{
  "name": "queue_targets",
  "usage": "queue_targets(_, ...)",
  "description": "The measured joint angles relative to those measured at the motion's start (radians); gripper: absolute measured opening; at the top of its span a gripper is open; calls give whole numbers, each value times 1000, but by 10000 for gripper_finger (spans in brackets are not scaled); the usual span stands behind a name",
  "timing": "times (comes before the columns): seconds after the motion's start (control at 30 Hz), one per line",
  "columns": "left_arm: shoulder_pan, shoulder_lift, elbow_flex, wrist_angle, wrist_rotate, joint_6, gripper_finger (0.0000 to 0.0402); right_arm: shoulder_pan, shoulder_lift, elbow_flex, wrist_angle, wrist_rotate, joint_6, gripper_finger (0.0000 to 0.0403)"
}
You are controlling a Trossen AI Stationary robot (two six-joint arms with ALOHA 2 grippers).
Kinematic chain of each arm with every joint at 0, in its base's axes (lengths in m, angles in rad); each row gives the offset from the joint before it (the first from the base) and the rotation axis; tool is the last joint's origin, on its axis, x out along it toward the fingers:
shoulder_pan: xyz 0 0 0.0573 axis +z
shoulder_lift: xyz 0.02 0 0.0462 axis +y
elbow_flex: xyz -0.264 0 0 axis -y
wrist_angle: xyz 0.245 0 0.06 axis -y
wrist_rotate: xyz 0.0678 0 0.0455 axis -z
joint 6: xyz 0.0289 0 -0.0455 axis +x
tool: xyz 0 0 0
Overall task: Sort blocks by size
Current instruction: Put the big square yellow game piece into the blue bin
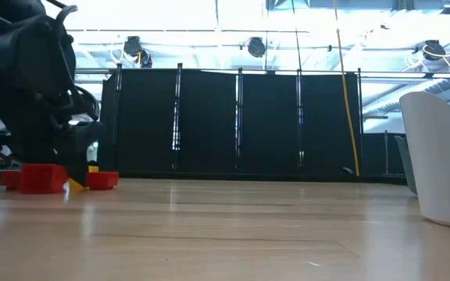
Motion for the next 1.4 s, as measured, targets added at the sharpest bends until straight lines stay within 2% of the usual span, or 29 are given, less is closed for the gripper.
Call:
queue_targets(0.43,45,30,1,16,-27,8,238,0,0,0,0,0,-3,171)
queue_targets(0.57,55,30,1,32,-29,52,196,0,0,0,0,0,-3,171)
queue_targets(0.97,55,30,0,37,-80,111,18,0,0,0,0,-5,0,171)
queue_targets(1.23,55,30,26,44,-120,170,8,0,0,0,0,-5,0,171)
queue_targets(1.4,55,30,85,45,-153,262,4,0,0,0,0,-5,0,171)
